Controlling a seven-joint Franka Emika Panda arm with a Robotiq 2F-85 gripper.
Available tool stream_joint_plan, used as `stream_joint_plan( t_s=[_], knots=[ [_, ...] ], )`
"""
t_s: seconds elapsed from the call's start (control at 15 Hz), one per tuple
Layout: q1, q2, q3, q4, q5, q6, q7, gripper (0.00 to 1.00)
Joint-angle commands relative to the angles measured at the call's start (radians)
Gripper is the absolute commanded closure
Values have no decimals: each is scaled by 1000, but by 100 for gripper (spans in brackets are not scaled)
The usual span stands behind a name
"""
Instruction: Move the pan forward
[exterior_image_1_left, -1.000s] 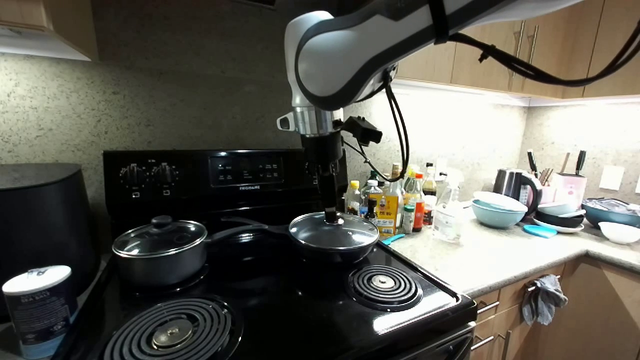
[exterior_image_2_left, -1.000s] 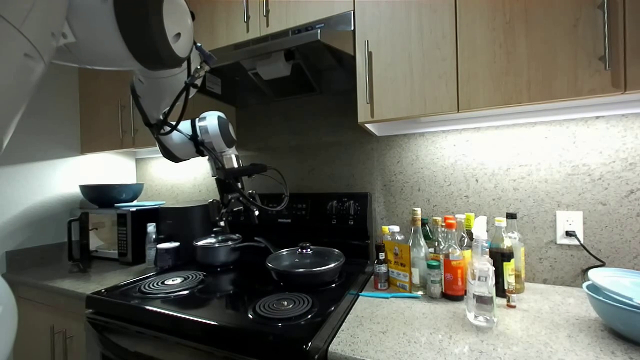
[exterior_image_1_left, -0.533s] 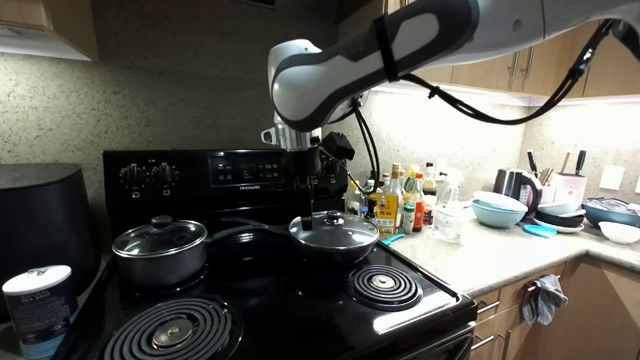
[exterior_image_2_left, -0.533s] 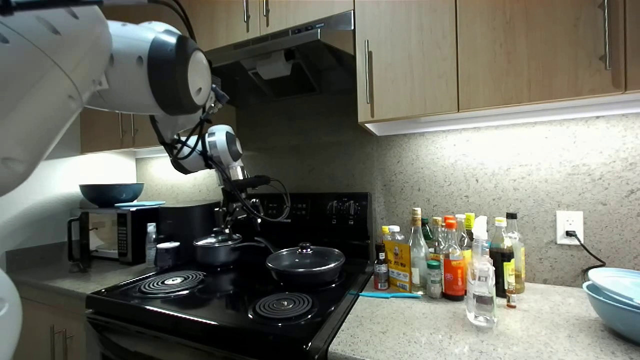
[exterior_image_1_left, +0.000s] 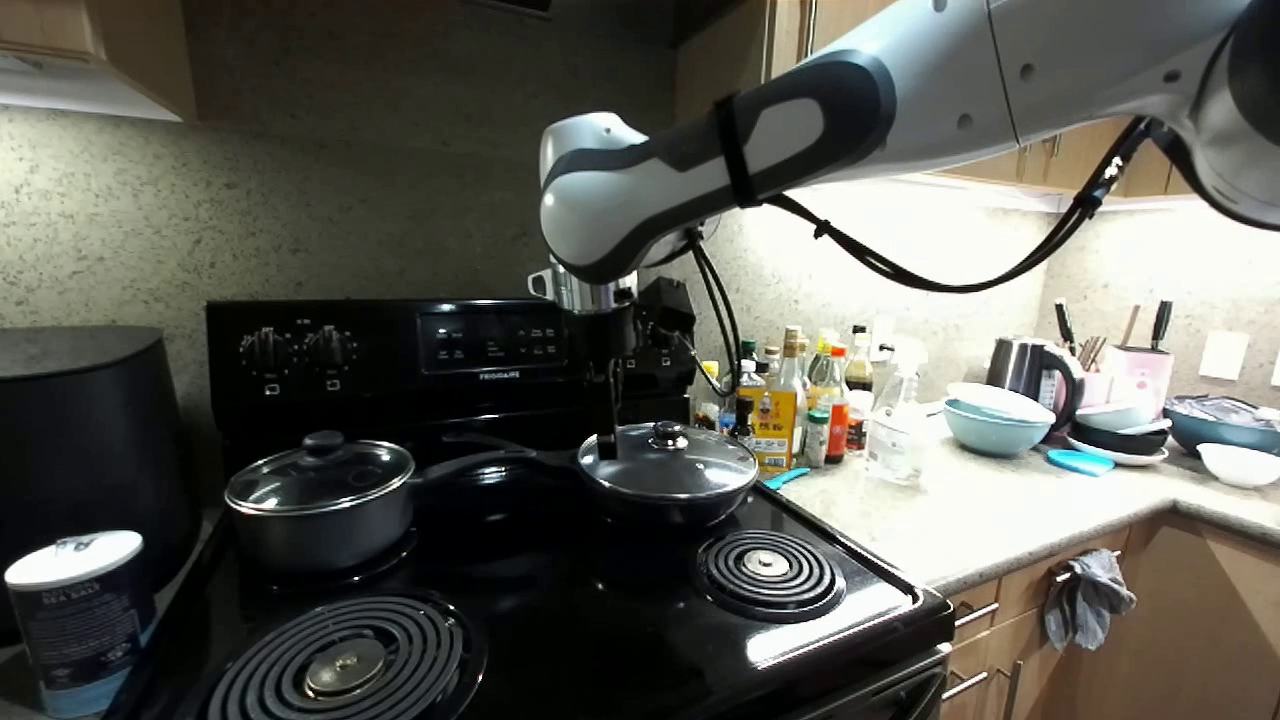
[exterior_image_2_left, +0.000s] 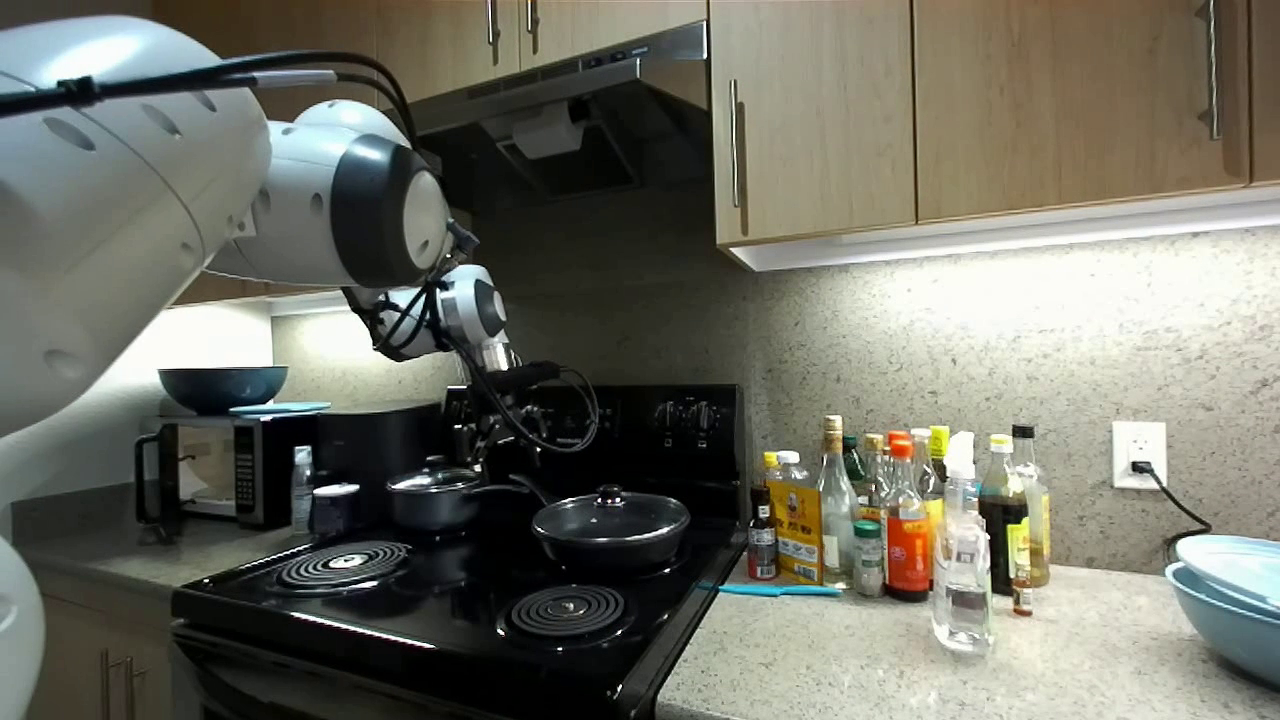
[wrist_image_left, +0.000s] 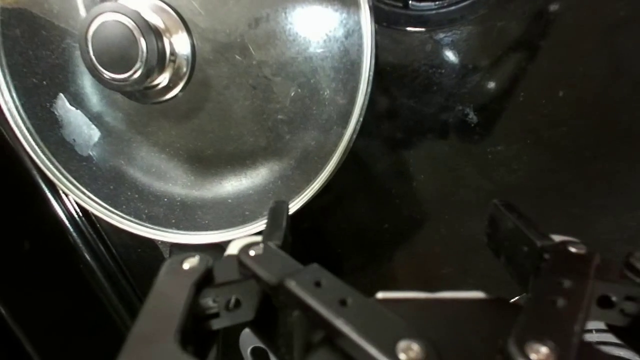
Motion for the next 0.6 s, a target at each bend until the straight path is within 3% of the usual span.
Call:
stream_joint_plan(
  t_s=[0.0, 0.53],
  knots=[
    [1, 0, 0, 2, 0, -2, 0, 0],
    [11, 169, -24, 209, 18, -30, -39, 0]
  ],
)
